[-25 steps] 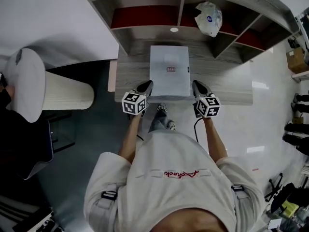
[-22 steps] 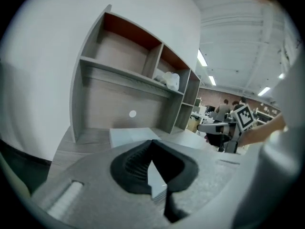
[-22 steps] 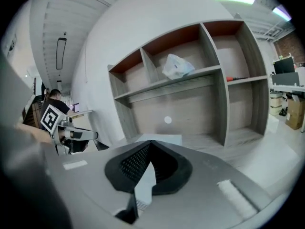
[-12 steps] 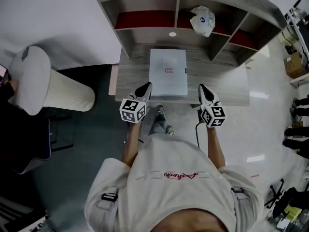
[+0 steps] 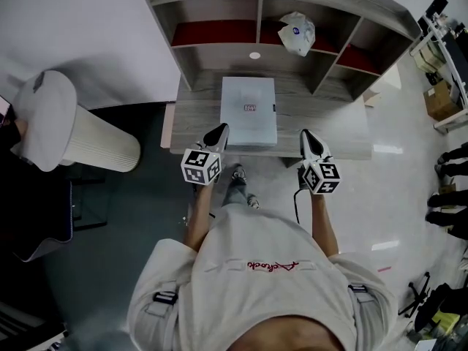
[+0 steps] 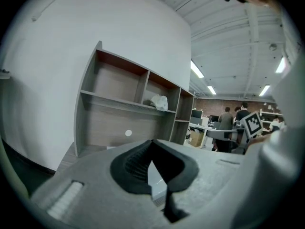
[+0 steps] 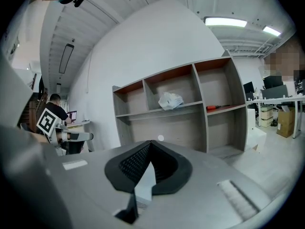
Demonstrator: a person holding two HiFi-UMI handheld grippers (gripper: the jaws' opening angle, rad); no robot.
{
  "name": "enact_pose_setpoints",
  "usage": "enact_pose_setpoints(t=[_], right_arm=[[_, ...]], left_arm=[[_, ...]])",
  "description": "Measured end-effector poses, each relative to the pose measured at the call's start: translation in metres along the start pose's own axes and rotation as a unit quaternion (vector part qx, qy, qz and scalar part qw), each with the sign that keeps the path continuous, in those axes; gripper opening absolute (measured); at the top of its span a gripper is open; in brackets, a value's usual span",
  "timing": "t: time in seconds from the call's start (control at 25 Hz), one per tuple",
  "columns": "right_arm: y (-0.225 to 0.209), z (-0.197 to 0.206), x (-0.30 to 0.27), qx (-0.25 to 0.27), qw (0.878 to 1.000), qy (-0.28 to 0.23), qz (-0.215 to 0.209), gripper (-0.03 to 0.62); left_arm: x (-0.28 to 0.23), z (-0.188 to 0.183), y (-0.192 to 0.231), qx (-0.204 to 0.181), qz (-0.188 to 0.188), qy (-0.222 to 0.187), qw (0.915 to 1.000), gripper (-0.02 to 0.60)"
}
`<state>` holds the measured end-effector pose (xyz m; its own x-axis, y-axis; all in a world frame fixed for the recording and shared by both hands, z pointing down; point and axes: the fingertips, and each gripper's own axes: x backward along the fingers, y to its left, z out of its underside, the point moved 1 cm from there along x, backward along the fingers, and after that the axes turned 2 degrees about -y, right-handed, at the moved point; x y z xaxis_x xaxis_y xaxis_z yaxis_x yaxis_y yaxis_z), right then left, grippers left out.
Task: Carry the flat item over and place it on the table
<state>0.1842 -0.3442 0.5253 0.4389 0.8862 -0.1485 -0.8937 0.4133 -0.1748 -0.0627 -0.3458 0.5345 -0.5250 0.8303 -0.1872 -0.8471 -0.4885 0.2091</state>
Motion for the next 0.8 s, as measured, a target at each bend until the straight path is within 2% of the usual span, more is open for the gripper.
enact_pose_setpoints(t=[0.4,0.8], right_arm=[[-0.0003,-0.0009,-0.0005,0.000,1.000,-0.005,-0.008,0.003],[0.0004,-0.0001,-0.0007,0.003,1.000,-0.004,-0.015,0.003]], left_arm=[[-0.0044,-0.0025,-0.0082,-0.004,-0.001,-0.010,0.9999,0.000],[-0.0052,-0.0006,-0.0106,0.009,-0.005,-0.013,0.9999,0.000]])
